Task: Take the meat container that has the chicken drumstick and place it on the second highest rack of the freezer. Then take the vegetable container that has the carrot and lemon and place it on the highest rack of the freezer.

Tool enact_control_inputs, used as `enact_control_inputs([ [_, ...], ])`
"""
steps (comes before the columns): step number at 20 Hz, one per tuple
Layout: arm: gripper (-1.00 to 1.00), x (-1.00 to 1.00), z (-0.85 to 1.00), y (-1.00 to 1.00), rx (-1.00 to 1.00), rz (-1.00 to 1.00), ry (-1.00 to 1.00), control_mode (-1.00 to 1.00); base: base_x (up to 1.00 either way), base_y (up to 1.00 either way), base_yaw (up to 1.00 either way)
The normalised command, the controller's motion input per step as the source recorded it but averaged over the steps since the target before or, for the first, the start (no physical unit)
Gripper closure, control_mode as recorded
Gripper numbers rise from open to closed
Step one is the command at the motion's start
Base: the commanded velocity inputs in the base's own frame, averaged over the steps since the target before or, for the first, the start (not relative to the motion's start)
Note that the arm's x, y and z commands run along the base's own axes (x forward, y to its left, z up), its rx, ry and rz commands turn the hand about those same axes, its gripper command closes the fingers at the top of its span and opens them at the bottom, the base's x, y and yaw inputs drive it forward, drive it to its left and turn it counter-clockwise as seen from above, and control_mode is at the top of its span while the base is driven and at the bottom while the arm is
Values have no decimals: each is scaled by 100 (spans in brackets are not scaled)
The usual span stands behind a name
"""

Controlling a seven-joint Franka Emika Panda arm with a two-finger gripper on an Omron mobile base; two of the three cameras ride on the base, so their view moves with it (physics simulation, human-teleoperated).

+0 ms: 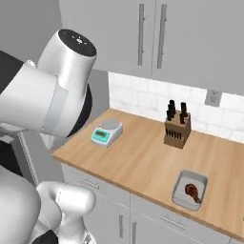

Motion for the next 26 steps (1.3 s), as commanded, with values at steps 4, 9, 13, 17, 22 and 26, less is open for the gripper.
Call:
enact_control_inputs([
  [4, 100, 0, 0, 0, 0, 0, 0, 100, -25, 3, 75],
  [9, 100, 0, 0, 0, 0, 0, 0, 100, -30, 6, 81],
  [13, 100, 0, 0, 0, 0, 0, 0, 100, -40, 18, 73],
  [17, 100, 0, 0, 0, 0, 0, 0, 100, -19, 39, 75],
  [22, 100, 0, 0, 0, 0, 0, 0, 100, -10, 38, 67],
  [26, 100, 0, 0, 0, 0, 0, 0, 100, 15, 43, 22],
])
